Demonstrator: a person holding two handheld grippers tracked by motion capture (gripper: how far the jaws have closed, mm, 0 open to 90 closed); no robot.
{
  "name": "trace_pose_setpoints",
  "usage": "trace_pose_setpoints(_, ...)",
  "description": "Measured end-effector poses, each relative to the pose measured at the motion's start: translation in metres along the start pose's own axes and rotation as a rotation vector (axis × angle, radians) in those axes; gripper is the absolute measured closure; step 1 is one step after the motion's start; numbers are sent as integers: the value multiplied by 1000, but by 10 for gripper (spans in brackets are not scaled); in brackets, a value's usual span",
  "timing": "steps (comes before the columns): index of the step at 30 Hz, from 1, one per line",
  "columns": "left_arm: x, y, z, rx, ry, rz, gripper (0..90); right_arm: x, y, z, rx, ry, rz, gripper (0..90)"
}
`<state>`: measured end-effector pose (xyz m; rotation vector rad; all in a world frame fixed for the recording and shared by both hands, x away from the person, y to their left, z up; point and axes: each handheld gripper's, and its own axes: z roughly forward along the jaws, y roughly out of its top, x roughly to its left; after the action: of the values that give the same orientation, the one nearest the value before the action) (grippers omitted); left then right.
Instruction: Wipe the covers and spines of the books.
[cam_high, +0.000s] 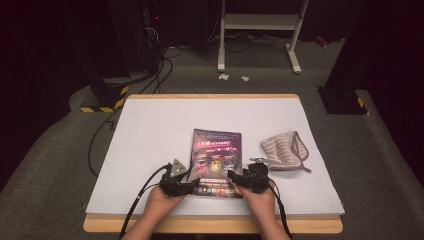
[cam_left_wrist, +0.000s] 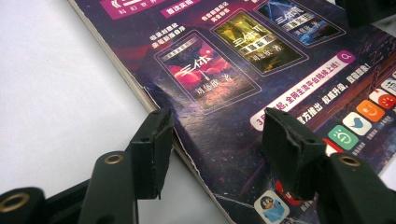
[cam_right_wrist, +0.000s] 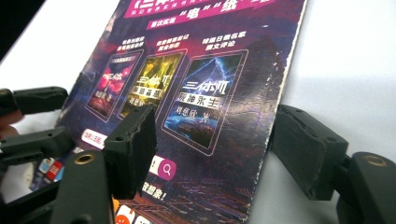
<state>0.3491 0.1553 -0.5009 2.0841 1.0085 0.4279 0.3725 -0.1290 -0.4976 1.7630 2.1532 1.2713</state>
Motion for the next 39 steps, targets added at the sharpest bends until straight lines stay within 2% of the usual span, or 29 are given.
trace_pose_setpoints(3,0,0,0,0,-2,1,433,-3,0,-2,-9,20,33,334)
trace_pose_setpoints(7,1,0,0,-1,-1,1,433,-6,-1,-4,-27,41,52,356)
trace_pose_setpoints(10,1,0,0,-2,2,0,437,-8,-4,-9,-41,74,80,371)
trace_pose_setpoints(15,1,0,0,-2,5,-3,439,-16,-11,-11,-26,118,134,413)
trace_pose_setpoints(18,0,0,0,-2,8,-2,439,-15,-11,-12,-17,120,137,412)
trace_pose_setpoints(20,0,0,0,-1,11,1,439,-16,-10,-11,-13,127,161,410)
trace_pose_setpoints(25,0,0,0,-1,12,2,439,-20,-7,-11,-38,167,199,425)
trace_pose_setpoints(28,0,0,0,-3,14,3,439,-19,-4,-18,-83,222,201,479)
trace_pose_setpoints(29,0,0,0,-3,17,5,439,-16,-2,-20,-97,245,191,507)
trace_pose_setpoints(31,0,0,0,-5,15,-4,439,-8,3,-24,-103,233,145,533)
trace_pose_setpoints(33,0,-1,0,-6,17,-2,440,2,6,-25,-103,172,73,555)
trace_pose_setpoints(34,0,-1,0,-6,17,-2,440,2,6,-25,-103,172,73,555)
trace_pose_setpoints(35,0,-1,0,-8,17,-6,439,13,8,-26,-108,112,-4,582)
trace_pose_setpoints(39,0,-2,-1,-9,19,-3,439,29,10,-26,-112,31,-126,598)
